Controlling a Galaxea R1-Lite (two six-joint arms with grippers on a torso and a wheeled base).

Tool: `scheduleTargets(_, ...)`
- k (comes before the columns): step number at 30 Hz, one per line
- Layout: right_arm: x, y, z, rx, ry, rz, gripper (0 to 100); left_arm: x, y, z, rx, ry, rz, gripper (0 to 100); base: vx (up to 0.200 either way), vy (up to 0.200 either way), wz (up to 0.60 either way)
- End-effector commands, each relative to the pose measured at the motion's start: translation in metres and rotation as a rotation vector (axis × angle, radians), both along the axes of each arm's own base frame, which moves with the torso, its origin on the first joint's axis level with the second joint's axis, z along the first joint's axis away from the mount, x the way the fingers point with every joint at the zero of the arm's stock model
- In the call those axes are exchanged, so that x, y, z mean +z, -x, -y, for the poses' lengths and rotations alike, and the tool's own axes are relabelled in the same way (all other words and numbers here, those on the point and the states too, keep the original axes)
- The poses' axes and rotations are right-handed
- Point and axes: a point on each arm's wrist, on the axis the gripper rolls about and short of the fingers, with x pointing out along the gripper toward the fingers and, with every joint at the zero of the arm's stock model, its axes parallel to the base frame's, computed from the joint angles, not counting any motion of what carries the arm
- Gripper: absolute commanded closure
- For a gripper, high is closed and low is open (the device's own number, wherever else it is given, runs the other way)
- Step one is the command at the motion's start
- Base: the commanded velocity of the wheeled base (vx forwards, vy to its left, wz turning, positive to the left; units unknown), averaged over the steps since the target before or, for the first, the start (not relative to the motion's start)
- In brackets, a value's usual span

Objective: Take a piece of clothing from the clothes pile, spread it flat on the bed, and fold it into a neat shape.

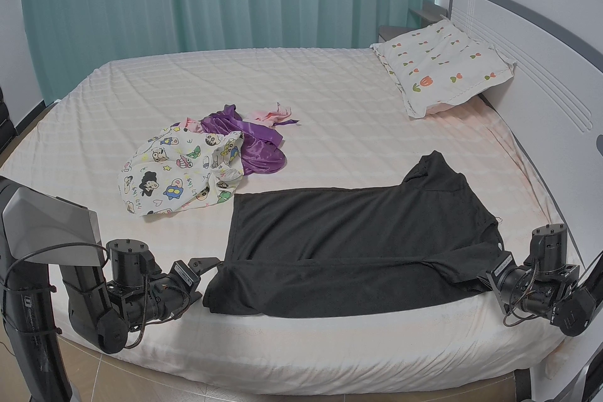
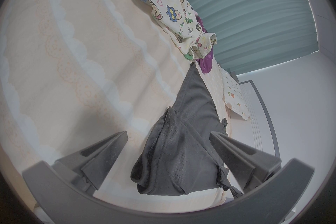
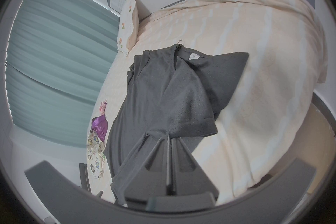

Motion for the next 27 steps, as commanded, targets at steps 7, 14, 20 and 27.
scheduleTargets(7, 0.056, -0.005, -0.001, 0.055, 0.041, 0.103, 100, 0.000, 0.000, 0.000, 0.000, 0.001, 0.000, 0, 0.000, 0.000, 0.00)
scheduleTargets(14, 0.062, -0.016, -0.002, 0.079, 0.058, 0.082, 100, 0.000, 0.000, 0.000, 0.000, 0.001, 0.000, 0, 0.000, 0.000, 0.00)
scheduleTargets(20, 0.070, -0.022, 0.001, 0.107, 0.115, 0.056, 100, 0.000, 0.000, 0.000, 0.000, 0.001, 0.000, 0, 0.000, 0.000, 0.00)
scheduleTargets(27, 0.075, -0.017, 0.008, 0.150, 0.143, 0.028, 100, 0.000, -0.001, 0.000, 0.001, 0.002, 0.001, 0, 0.000, 0.000, 0.00)
